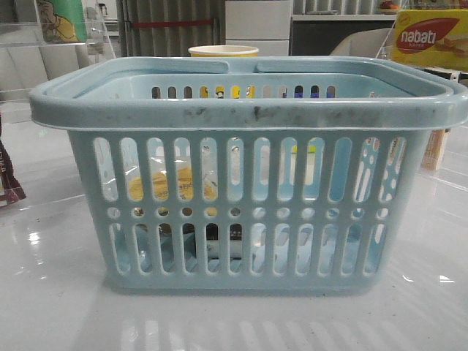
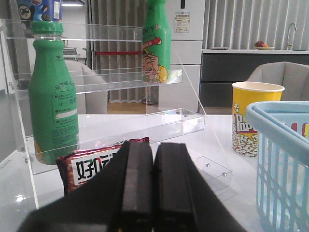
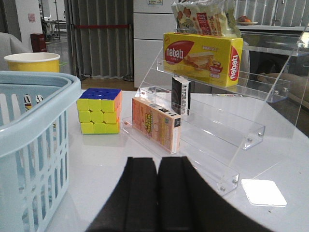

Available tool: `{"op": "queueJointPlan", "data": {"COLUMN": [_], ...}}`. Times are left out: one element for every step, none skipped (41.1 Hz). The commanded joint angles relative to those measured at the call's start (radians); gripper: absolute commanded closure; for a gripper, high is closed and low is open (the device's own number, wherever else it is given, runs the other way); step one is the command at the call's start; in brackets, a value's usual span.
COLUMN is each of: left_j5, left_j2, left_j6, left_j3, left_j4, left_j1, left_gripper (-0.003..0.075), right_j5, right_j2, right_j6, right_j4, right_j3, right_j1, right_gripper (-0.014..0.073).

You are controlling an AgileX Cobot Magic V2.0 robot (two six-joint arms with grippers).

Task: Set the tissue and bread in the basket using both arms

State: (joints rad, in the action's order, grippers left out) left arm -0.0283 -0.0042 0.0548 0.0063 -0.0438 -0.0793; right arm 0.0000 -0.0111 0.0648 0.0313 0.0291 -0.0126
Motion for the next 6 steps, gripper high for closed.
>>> {"op": "queueJointPlan", "data": {"left_j5": [-0.085,-0.085,-0.085,-0.085,-0.085,-0.085], "left_j2": [-0.017,-0.017,-0.017,-0.017,-0.017,-0.017], "left_j6": [-0.008,-0.008,-0.008,-0.008,-0.008,-0.008], "left_j3": [0.007,0.007,0.007,0.007,0.007,0.007], "left_j4": [-0.008,-0.008,-0.008,-0.008,-0.008,-0.008], "left_j1": [-0.006,-0.006,-0.006,-0.006,-0.006,-0.006], "left_gripper": [0.0627,0.0627,0.0627,0.0627,0.0627,0.0627], "right_j5": [-0.089,-0.089,-0.089,-0.089,-0.089,-0.089], "right_j2": [-0.019,-0.019,-0.019,-0.019,-0.019,-0.019], "right_j6": [0.002,0.002,0.002,0.002,0.002,0.002], "right_j4": [-0.004,-0.004,-0.004,-0.004,-0.004,-0.004], "right_j3": [-0.005,-0.005,-0.005,-0.005,-0.005,-0.005], "right_j1": [-0.003,-0.003,-0.003,-0.003,-0.003,-0.003], "right_gripper": [0.0555,0.0555,0.0555,0.0555,0.0555,0.0555]}}
